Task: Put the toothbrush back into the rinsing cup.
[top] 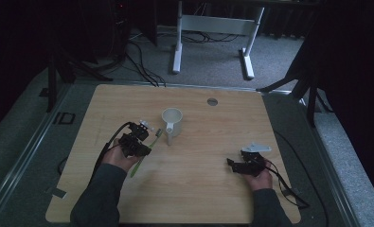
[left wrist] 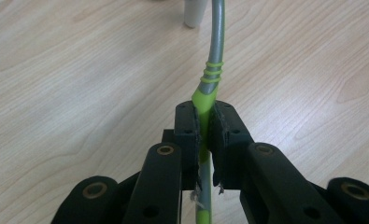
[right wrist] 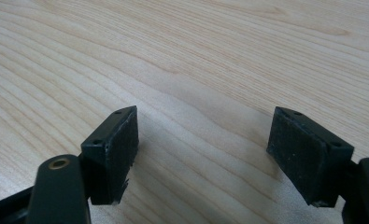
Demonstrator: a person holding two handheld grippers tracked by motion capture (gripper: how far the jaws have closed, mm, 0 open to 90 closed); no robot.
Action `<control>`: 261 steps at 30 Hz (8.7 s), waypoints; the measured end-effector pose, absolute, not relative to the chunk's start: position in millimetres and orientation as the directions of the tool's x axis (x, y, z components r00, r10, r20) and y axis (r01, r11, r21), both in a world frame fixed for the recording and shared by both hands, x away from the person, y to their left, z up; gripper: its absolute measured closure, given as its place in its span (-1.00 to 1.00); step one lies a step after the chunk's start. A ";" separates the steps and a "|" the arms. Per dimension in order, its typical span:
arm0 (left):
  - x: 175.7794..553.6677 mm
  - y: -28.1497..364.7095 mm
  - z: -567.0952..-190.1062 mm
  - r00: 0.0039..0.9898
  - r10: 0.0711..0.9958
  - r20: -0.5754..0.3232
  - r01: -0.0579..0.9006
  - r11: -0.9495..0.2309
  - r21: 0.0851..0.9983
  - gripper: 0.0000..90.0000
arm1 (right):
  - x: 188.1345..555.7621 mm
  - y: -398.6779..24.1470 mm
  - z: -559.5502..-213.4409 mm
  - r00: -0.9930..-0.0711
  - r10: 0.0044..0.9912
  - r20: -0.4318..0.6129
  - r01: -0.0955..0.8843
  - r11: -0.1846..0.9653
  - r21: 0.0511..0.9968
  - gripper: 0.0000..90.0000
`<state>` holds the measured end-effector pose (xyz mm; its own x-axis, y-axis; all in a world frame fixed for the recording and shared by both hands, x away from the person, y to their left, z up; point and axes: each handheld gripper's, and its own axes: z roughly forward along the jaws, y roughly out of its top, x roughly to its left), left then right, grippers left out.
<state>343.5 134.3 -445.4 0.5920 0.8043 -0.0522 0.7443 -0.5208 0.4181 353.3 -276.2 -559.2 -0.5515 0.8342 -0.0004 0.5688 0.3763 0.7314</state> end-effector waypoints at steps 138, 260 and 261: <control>331.7 137.7 -416.3 0.542 0.841 0.004 0.369 -0.241 0.898 0.82 | 353.5 -276.3 -559.1 -0.553 0.833 0.000 0.568 0.378 0.731 -0.46; 367.0 105.9 -426.2 0.533 0.846 -0.036 0.188 -0.077 0.979 0.82 | 353.6 -276.3 -559.2 -0.554 0.833 -0.001 0.567 0.378 0.732 -0.46; 367.3 105.8 -426.7 0.533 0.845 -0.034 0.189 -0.080 0.979 0.82 | 353.6 -276.3 -559.2 -0.553 0.833 -0.001 0.567 0.378 0.732 -0.46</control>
<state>367.3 105.8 -426.7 0.5330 0.8454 -0.0340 0.1888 -0.0797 0.9788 353.6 -276.3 -559.2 -0.5535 0.8329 -0.0010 0.5672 0.3778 0.7318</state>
